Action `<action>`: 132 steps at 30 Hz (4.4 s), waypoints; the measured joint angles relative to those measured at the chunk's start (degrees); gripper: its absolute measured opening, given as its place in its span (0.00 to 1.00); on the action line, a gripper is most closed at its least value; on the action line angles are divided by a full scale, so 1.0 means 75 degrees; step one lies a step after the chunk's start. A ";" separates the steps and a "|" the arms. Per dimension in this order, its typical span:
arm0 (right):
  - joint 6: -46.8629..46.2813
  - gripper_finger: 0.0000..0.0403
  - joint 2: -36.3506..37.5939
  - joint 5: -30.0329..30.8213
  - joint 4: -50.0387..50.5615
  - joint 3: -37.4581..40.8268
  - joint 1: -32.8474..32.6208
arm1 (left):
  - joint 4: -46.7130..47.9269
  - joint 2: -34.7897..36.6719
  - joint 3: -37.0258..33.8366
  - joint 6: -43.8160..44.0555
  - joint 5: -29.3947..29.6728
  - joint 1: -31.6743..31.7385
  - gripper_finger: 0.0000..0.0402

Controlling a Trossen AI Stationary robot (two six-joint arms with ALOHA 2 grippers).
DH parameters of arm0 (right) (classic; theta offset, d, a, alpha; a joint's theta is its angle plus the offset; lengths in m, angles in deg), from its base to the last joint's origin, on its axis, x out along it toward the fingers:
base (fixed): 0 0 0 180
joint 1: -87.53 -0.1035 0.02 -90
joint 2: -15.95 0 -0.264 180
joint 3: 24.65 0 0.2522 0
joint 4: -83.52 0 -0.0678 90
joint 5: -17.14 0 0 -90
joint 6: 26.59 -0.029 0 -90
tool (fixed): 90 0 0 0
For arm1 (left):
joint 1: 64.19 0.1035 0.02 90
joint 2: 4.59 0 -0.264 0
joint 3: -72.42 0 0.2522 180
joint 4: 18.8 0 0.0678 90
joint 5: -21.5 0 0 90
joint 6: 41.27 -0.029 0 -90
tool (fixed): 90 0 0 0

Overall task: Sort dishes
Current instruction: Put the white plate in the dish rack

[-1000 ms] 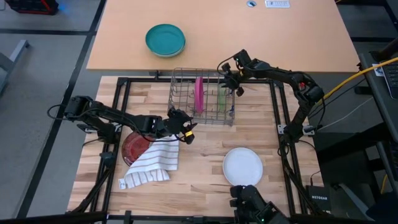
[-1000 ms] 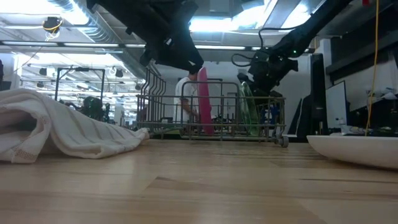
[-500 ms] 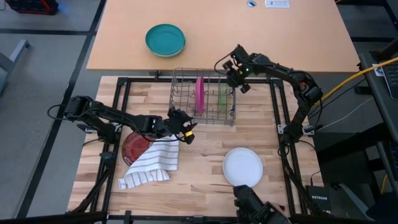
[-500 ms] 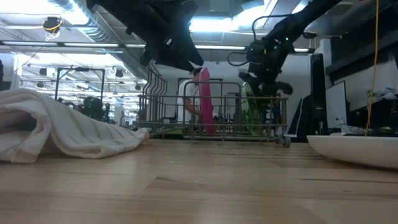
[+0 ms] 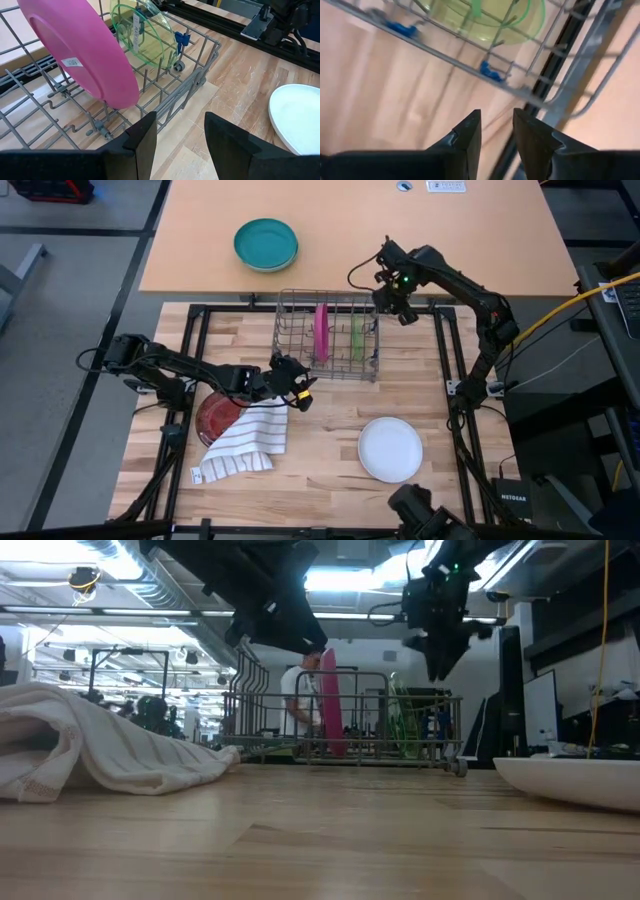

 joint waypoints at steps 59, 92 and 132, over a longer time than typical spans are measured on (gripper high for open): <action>-0.5068 0.29 0.0393 -0.0408 -0.3137 0.5286 -0.6945 | 0.0930 0.0003 -0.0004 0.0285 -0.0003 -0.0006 0.39; -0.5026 0.04 0.0391 -0.0741 -0.3469 0.5016 -0.6948 | 0.0935 0.0003 -0.0001 0.0259 -0.0003 -0.0006 0.39; 0.1745 0.02 0.0388 0.1998 -0.1735 -0.4018 -0.5815 | 0.3174 0.0061 0.0005 0.1643 -0.0440 -0.0391 0.39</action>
